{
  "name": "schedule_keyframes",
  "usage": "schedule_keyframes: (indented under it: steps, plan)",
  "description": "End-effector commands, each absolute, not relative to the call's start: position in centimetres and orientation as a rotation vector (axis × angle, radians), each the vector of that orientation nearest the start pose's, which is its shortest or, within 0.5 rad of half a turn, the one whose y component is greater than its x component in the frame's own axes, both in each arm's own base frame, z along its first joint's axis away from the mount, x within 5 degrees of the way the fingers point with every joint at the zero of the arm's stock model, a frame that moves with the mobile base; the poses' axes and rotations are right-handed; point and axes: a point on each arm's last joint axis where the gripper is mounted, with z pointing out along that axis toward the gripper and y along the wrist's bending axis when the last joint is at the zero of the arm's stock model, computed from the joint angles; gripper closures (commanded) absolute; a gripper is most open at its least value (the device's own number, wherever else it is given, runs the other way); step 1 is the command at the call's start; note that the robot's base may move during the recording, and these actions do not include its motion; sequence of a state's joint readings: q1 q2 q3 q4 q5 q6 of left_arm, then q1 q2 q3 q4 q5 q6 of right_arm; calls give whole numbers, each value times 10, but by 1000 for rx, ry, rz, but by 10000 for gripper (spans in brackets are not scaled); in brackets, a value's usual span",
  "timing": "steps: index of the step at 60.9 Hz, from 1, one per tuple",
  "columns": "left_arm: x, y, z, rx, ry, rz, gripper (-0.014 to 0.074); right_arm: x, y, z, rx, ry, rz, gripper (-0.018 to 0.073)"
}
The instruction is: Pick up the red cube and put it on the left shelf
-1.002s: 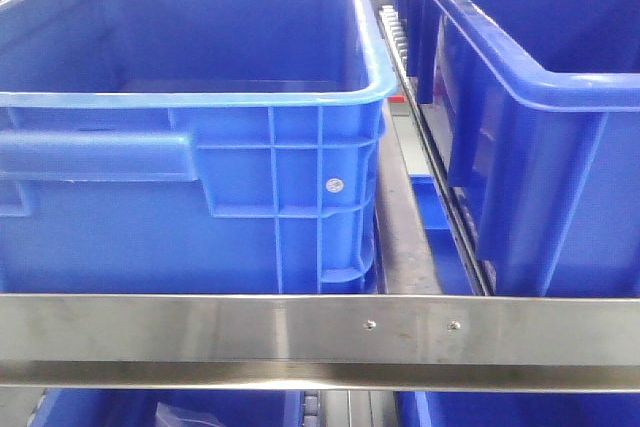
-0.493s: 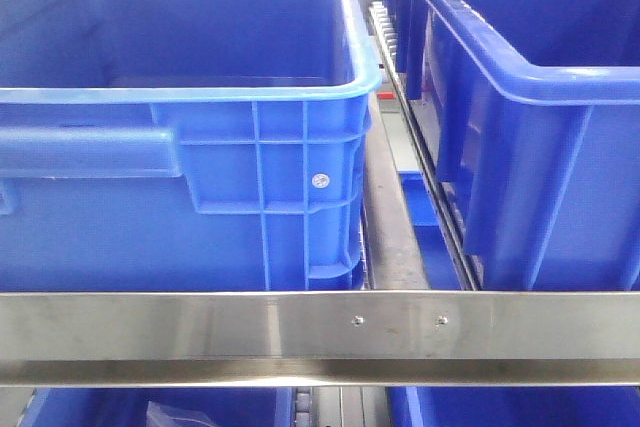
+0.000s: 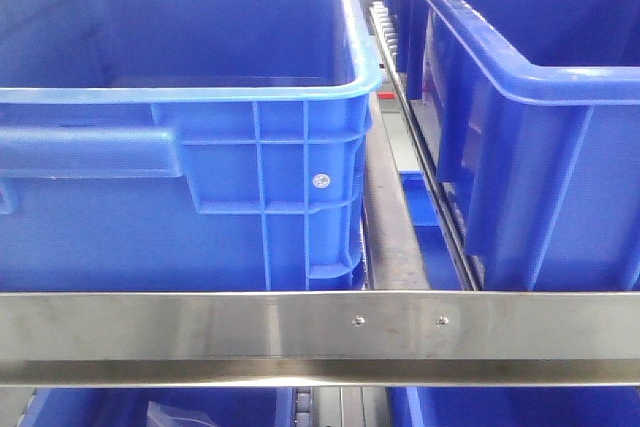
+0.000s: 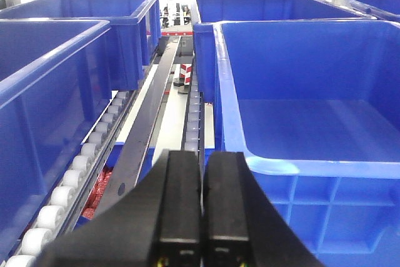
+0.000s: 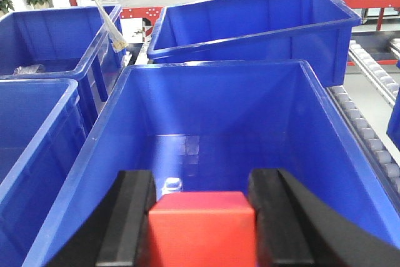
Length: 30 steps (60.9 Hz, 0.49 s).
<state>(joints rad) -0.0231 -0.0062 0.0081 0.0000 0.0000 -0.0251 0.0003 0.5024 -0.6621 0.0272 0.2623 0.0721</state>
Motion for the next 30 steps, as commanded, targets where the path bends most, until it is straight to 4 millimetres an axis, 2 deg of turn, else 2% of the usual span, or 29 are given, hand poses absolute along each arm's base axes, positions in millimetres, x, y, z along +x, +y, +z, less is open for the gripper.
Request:
schedule_keyframes:
  steps: [1, 10, 16, 22, 30]
  plan:
    - [55, -1, 211, 1, 1411, -43, 495, 98, 0, 392, 62, 1462, 70, 501]
    - [55, -1, 211, 1, 1411, -43, 495, 98, 0, 393, 62, 1452, 70, 501]
    - [55, -1, 211, 1, 1411, -43, 495, 107, 0, 393, 62, 1448, 69, 501]
    - [55, -1, 211, 1, 1411, -43, 495, 125, 0, 387, 65, 1507, 68, 501]
    - [55, -1, 211, 1, 1411, -43, 495, 164, 0, 376, 71, 1636, 65, 501]
